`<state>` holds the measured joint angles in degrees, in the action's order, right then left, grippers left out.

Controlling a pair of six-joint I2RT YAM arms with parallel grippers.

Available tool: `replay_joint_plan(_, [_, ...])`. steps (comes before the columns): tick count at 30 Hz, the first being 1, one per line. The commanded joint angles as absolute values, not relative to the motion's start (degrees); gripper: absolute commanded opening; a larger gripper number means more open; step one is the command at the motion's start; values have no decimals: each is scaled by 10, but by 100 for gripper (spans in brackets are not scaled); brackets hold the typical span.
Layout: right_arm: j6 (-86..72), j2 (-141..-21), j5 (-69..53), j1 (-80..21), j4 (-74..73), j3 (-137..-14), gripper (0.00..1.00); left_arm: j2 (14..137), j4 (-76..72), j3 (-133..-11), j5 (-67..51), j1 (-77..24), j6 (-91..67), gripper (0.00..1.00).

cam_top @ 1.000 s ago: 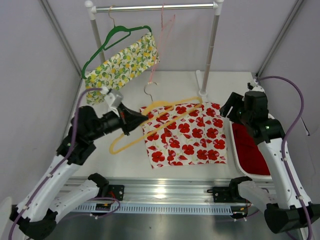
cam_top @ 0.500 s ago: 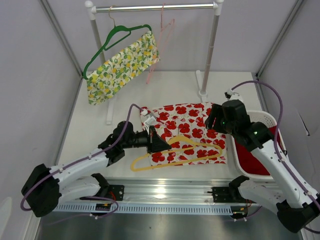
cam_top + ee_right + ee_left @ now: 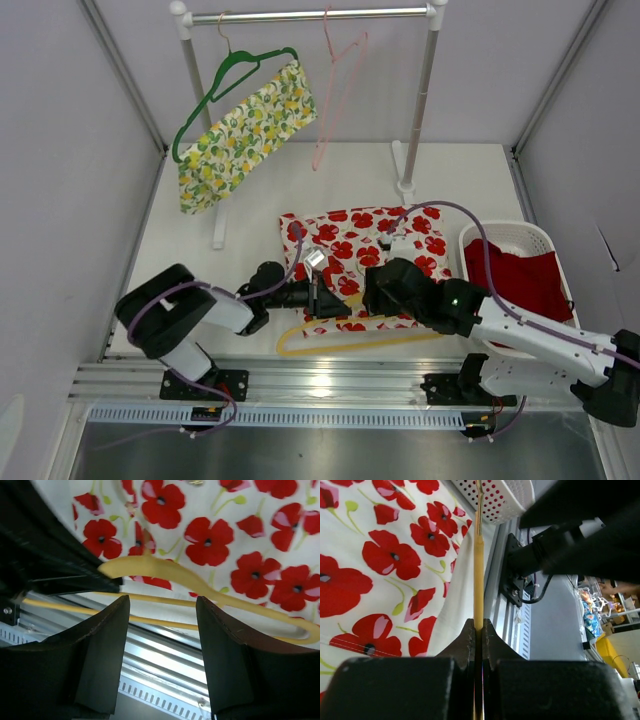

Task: Place the skirt on the hanger

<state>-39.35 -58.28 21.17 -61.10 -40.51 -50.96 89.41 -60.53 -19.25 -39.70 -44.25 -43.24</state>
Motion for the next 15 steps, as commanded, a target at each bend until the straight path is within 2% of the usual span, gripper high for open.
replay_joint_plan(1, [-418, -606, 250, -655, -328, -501, 61, 946, -826, -187, -402, -446, -461, 0])
replay_joint_plan(6, [-417, -672, 256, -703, -285, -497, 61, 983, -836, -198, -393, -446, -452, 0])
replay_joint_plan(15, [-394, -775, 212, -731, -143, -476, 61, 1045, -881, -191, -383, -446, -445, 0])
